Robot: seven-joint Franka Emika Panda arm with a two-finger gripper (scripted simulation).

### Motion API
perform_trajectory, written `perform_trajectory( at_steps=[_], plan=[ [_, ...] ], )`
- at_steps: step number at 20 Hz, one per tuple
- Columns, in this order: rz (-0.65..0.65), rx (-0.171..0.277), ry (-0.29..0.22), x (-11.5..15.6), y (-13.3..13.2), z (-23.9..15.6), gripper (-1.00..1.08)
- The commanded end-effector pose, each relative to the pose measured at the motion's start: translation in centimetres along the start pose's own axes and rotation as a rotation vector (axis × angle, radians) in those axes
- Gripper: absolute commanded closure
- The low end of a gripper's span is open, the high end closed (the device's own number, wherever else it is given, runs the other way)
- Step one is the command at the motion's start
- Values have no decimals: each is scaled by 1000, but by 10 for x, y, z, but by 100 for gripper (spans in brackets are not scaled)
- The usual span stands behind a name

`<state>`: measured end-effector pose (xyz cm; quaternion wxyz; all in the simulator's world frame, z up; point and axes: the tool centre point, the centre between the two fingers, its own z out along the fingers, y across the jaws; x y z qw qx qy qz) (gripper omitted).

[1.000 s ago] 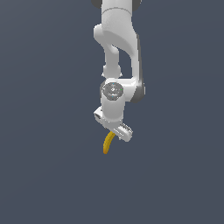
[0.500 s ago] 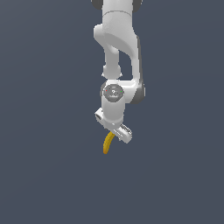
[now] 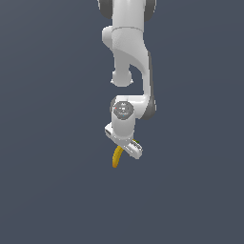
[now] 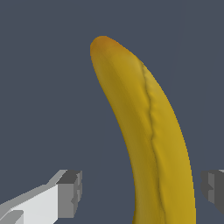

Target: Pick up the object and move it to a goal position.

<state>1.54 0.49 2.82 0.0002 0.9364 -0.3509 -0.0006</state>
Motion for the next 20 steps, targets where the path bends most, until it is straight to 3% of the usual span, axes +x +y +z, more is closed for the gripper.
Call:
perform_trajectory(
  at_steps=[1,4,5,20],
  plan=[
    [0,1,1,0,-1,8,-92],
    [0,1,1,1,-1,9,-92],
    [0,1,1,1,-1,9,108],
    [2,0,1,7,1,2,108]
  ],
)
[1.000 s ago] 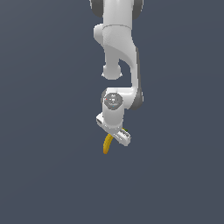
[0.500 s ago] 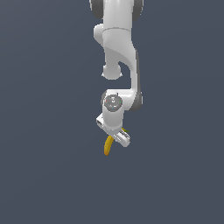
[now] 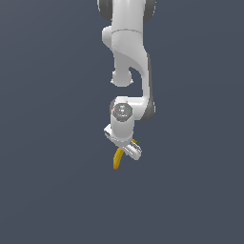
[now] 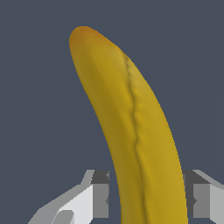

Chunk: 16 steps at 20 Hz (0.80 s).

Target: Pick up the object and move it to a goal position.

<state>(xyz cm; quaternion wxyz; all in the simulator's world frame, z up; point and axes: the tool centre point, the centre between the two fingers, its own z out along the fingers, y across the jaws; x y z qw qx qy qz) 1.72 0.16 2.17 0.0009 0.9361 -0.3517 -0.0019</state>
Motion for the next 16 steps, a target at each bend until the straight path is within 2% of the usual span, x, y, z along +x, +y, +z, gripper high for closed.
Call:
perform_trajectory(
  at_steps=[1,7,16],
  plan=[
    [1,2,2,6,1,-7,108],
    [1,2,2,28,6,-36,108],
    [0,2,3,82,17,-101,108]
  ],
)
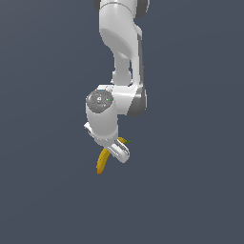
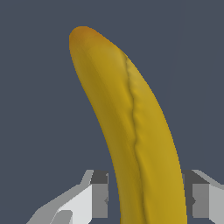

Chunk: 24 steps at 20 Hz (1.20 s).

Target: Pick up the object and move it to a goal position.

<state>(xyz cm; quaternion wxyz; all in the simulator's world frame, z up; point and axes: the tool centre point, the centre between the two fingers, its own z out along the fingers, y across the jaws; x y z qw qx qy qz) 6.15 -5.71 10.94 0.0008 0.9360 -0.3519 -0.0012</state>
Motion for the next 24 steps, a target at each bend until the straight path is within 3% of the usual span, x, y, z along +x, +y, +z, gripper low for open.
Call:
perform_trajectory(
  at_steps=[1,12,24],
  plan=[
    [-1,1,2,16,3,-21,108],
    [-1,1,2,71,12,-85,108],
    [-2,2,2,89,13,-105,108]
  ],
)
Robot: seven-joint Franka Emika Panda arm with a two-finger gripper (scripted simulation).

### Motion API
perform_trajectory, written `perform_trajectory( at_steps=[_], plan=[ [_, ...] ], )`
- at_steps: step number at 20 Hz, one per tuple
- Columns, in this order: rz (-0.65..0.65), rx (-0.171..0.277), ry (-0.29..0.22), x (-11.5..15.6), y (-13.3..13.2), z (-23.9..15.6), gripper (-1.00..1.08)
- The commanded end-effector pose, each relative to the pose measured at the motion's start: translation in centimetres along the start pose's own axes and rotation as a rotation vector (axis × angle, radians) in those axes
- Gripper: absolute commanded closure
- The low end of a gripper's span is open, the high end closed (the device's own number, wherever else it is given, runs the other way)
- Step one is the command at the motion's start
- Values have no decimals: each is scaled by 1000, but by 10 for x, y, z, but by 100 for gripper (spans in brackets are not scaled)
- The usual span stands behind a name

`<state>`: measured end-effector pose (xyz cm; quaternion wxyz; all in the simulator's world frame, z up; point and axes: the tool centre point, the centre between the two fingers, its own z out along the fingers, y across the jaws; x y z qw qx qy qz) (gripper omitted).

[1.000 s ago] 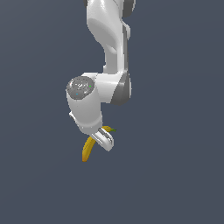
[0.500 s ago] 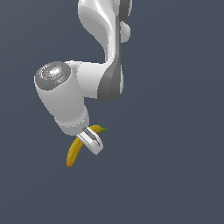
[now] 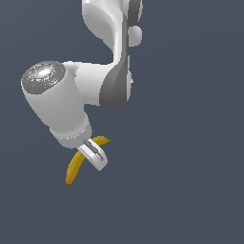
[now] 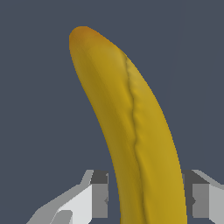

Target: Pick up the object and move it to a goal position.

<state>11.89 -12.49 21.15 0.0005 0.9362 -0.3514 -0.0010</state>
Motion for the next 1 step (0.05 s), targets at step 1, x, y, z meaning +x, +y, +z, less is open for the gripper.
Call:
perform_trajectory(
  at_steps=[1],
  plan=[
    [0,1,2,1,0,-2,108]
  ],
)
